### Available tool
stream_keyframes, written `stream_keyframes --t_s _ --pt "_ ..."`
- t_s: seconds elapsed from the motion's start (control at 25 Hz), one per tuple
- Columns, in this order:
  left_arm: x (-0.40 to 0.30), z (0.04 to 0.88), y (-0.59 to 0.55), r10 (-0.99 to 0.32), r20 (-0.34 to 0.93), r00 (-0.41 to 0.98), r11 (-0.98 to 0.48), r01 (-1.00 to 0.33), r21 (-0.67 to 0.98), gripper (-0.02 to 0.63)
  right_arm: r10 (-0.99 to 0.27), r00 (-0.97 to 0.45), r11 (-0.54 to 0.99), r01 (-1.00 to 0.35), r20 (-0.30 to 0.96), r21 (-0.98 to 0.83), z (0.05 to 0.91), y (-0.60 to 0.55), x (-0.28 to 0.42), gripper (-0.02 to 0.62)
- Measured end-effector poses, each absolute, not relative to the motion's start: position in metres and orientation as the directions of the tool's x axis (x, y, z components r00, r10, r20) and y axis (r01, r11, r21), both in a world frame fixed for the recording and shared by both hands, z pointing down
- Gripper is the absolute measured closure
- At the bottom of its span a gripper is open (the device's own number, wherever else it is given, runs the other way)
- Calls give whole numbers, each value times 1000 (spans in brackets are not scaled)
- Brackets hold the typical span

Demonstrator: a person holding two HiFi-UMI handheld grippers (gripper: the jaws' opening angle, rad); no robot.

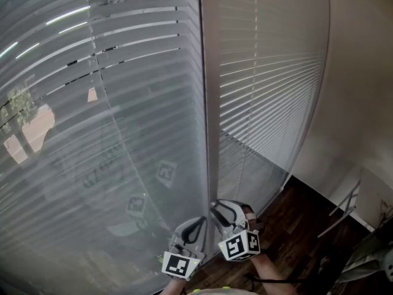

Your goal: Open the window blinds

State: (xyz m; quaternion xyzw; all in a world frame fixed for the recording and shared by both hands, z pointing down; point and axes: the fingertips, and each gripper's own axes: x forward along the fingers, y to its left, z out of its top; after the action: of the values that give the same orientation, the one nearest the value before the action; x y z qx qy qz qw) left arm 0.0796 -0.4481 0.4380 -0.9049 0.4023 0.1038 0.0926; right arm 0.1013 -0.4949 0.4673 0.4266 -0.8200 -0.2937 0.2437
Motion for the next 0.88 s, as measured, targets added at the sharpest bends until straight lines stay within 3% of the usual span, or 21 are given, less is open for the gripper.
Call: stream_keyframes --t_s 0.24,0.44,0.56,0.88 --pt "82 439 -452 -709 -259 656 -659 -747 -85 612 -858 -481 363 -317 181 876 478 -497 93 451" --pt "83 439 -453 -710 -261 654 -660 -747 -80 612 -869 -458 331 -257 187 908 483 -503 94 469" --pt "84 439 -453 -708 -259 657 -660 -746 -87 612 -868 -467 322 -276 167 906 483 -503 94 472" --pt "85 439 -454 -711 -259 654 -658 -748 -85 612 -856 -498 419 -503 143 756 477 -505 97 466"
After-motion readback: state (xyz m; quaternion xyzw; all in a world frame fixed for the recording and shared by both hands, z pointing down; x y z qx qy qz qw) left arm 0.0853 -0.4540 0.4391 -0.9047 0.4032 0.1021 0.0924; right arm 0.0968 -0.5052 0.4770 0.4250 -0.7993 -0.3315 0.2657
